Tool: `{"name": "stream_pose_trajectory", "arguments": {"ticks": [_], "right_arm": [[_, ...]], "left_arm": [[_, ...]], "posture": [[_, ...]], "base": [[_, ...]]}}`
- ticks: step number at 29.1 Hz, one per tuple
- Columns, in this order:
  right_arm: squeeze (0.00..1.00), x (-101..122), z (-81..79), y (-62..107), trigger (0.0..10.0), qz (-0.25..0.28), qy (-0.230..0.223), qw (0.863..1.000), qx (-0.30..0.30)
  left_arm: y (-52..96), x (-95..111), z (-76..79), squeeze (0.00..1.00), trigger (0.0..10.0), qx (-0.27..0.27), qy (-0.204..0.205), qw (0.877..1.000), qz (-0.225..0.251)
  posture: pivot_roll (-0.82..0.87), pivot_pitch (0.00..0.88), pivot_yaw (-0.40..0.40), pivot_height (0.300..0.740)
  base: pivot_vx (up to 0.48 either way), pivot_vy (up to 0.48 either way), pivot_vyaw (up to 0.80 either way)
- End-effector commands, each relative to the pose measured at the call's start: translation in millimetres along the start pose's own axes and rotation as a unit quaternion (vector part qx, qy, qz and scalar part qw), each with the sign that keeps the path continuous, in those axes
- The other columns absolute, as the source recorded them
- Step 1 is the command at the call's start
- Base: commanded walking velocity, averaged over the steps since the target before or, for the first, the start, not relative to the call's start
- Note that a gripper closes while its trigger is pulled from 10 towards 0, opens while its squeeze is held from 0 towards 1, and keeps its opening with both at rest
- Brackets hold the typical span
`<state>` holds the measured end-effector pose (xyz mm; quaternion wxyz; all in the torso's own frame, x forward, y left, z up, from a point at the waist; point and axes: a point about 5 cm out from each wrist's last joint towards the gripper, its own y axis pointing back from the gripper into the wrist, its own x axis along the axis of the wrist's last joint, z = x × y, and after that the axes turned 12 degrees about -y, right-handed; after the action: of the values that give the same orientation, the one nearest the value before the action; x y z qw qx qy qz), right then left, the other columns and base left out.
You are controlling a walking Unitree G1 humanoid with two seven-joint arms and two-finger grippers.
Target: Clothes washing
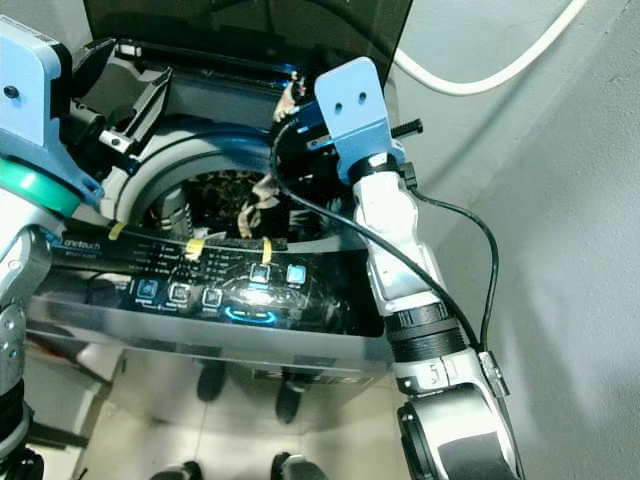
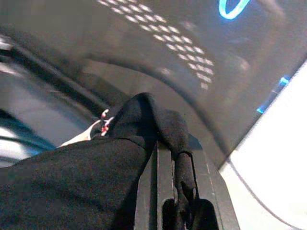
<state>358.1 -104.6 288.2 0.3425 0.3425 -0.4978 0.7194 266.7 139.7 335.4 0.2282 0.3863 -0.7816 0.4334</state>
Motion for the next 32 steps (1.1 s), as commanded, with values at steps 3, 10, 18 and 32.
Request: {"name": "stream_pose_trajectory", "arguments": {"ticks": [3,10,18,32], "right_arm": [[1.0,14,-27.3,13.5,10.0,0.04,-0.107,0.984,0.14],[0.88,19,-40.7,21.2,10.0,0.043,-0.142,0.967,0.209],[0.0,9,-36.7,23.4,10.0,0.021,-0.117,0.967,0.225],[0.0,-8,5.3,15.0,10.0,0.006,-0.253,0.964,-0.075]], "left_arm": [[1.0,-1,2.8,0.0,10.0,-0.007,0.003,1.0,0.0],[1.2,-2,2.8,0.0,10.0,-0.006,0.002,1.0,-0.002],[2.0,-3,2.4,0.0,10.0,-0.006,0.002,1.0,-0.005],[8.7,-15,18.4,0.0,10.0,-0.018,-0.028,0.999,-0.015]], "posture": [[0.11,0.107,-0.026,0.74],[0.12,0.109,-0.027,0.74],[0.12,0.114,-0.023,0.74],[0.11,0.117,-0.023,0.74]], "base": [[0.0,0.0,0.0],[0.0,0.0,0.0],[0.0,0.0,0.0],[0.0,0.0,0.0]]}}
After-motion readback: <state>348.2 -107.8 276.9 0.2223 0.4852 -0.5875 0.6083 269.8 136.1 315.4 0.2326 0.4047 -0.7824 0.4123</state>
